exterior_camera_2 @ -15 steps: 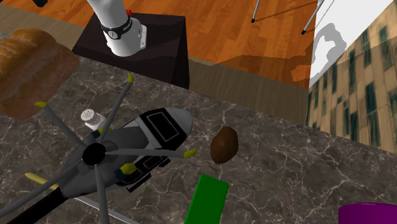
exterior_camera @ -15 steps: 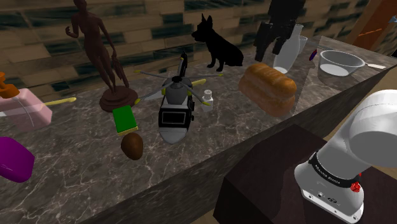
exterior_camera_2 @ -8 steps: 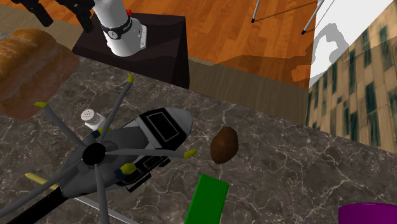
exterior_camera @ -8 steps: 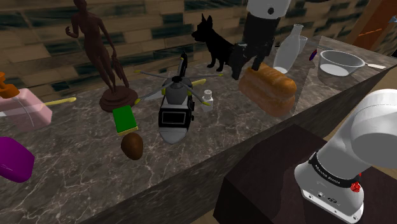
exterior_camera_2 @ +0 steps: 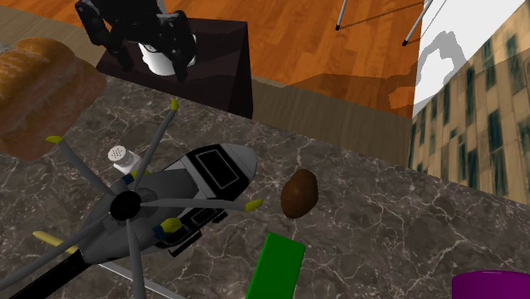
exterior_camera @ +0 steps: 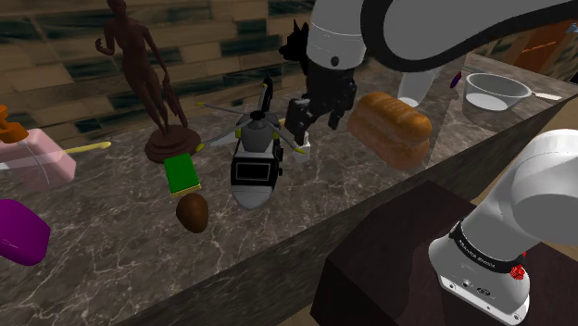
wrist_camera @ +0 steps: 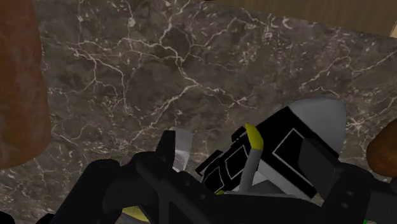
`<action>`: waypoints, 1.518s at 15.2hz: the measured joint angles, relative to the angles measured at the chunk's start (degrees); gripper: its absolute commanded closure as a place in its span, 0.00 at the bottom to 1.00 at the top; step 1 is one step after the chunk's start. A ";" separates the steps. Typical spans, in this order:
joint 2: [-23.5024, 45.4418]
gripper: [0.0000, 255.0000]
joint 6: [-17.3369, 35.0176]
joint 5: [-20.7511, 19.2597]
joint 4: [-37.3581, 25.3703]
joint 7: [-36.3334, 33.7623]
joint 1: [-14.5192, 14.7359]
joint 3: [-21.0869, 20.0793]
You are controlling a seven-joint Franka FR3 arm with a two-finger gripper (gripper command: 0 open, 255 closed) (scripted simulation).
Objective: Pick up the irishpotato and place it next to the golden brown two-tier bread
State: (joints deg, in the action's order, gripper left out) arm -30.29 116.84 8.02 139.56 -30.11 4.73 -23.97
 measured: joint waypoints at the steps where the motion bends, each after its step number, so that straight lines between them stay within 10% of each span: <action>1: 1.97 0.00 1.59 -0.44 -0.68 -1.78 -0.24 -1.61; 8: 14.44 0.00 8.49 -7.28 -7.17 -16.34 -2.62 -12.98; 14: 30.27 0.00 10.67 -22.83 -16.31 -33.18 -4.30 -21.00; 23: 55.80 0.00 3.69 -46.62 -37.07 -53.40 9.28 -17.52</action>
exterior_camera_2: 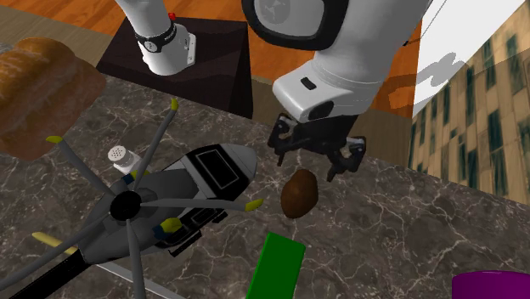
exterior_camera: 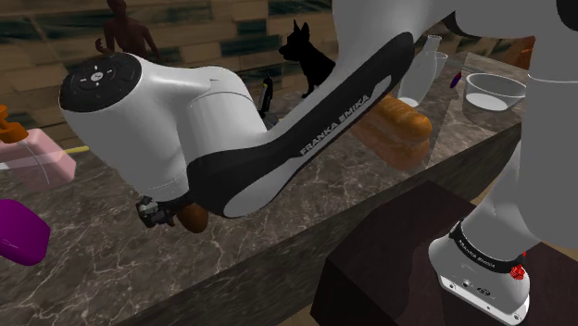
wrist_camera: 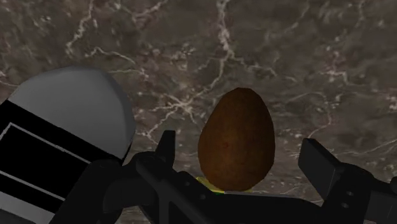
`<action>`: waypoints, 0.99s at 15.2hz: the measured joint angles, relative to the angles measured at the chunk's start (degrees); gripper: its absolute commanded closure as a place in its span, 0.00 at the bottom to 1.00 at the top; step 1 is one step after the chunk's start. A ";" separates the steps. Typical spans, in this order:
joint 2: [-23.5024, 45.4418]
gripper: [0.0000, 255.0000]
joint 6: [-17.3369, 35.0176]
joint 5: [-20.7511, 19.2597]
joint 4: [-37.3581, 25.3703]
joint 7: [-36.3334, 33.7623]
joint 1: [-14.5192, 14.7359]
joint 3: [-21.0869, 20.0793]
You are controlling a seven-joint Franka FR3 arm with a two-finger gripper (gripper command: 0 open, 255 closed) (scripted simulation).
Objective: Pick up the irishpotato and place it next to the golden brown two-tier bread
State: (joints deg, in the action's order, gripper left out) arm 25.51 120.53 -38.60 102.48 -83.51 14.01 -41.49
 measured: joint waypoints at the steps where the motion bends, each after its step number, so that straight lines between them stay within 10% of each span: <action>1: 1.01 0.00 -0.19 -0.76 -0.91 -0.42 0.66 0.44; 14: 5.11 0.00 2.57 -4.31 -1.40 -2.27 1.82 2.78; 15: 5.11 1.00 2.57 -4.31 -1.40 -2.27 1.82 2.78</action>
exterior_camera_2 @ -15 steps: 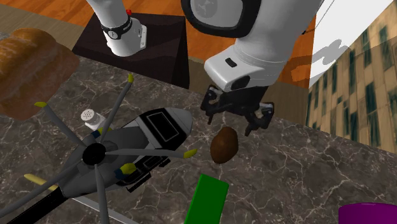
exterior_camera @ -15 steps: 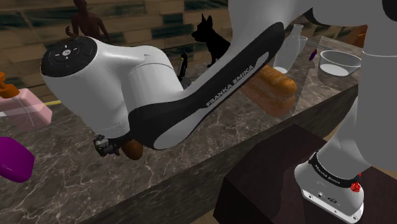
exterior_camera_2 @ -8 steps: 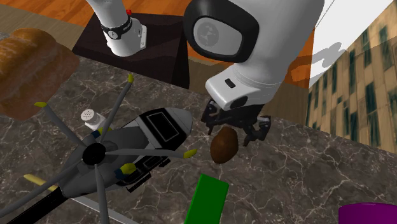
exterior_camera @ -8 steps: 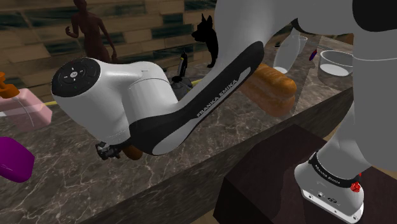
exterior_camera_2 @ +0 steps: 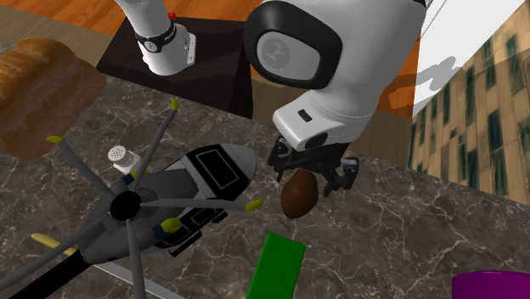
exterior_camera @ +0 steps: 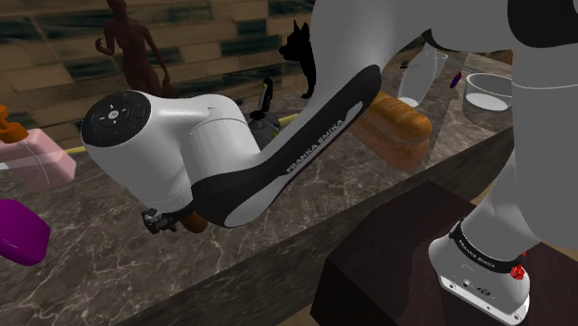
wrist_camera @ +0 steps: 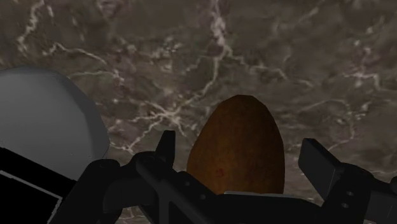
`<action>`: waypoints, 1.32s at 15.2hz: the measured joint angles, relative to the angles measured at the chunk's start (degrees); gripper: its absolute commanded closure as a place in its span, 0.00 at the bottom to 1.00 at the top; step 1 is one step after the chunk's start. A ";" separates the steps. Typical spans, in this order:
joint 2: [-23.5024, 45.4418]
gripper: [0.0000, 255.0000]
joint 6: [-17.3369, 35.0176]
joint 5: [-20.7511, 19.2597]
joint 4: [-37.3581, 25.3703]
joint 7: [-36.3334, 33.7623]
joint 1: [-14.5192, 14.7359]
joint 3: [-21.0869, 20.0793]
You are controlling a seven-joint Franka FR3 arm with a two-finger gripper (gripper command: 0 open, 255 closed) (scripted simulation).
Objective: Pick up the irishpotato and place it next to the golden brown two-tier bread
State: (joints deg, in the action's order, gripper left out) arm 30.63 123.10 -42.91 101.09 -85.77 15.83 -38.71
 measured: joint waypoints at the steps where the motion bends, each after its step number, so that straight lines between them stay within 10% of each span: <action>1: -0.03 1.00 0.00 0.00 -0.02 0.00 0.01 -0.02; 20: -3.62 1.00 -4.03 3.62 -1.69 3.26 -1.35 -2.06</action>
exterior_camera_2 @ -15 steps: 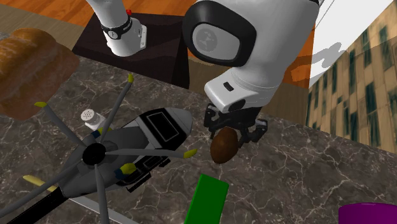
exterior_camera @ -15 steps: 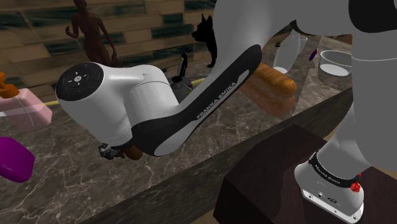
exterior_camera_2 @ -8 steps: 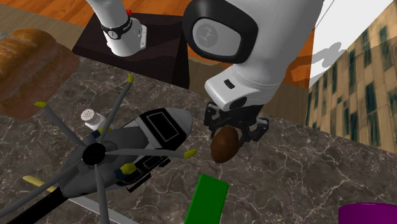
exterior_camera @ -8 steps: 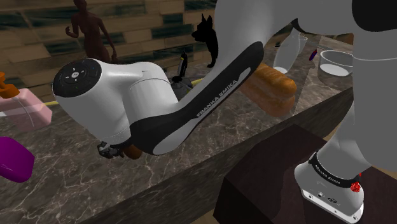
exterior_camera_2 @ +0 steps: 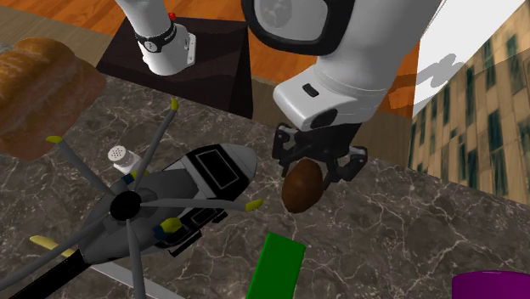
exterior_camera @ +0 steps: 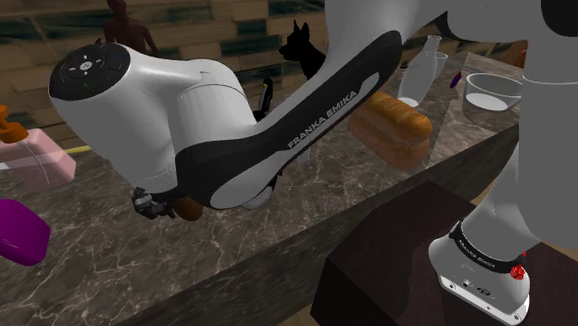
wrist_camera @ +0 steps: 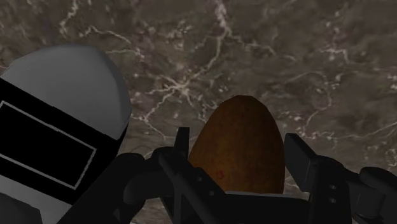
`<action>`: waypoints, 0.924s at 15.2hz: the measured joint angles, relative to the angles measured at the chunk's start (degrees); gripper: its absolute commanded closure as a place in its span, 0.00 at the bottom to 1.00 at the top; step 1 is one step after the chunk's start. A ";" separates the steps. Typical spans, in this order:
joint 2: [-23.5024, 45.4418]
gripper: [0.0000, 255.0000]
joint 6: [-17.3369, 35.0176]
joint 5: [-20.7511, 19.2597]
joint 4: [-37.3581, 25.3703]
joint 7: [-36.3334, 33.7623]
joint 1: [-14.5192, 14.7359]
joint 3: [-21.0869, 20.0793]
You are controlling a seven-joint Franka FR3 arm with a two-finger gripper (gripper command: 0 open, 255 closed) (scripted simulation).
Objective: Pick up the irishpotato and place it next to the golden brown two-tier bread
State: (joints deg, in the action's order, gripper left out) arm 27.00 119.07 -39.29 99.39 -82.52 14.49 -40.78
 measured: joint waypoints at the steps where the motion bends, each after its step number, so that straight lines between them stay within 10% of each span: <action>1: -0.32 1.00 -0.53 0.34 -0.30 0.22 0.00 -0.21; 14: -3.99 1.00 -7.51 4.54 -5.30 4.64 -0.85 -2.24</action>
State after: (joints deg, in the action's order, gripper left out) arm 23.02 111.56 -34.75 94.09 -77.88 13.63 -43.02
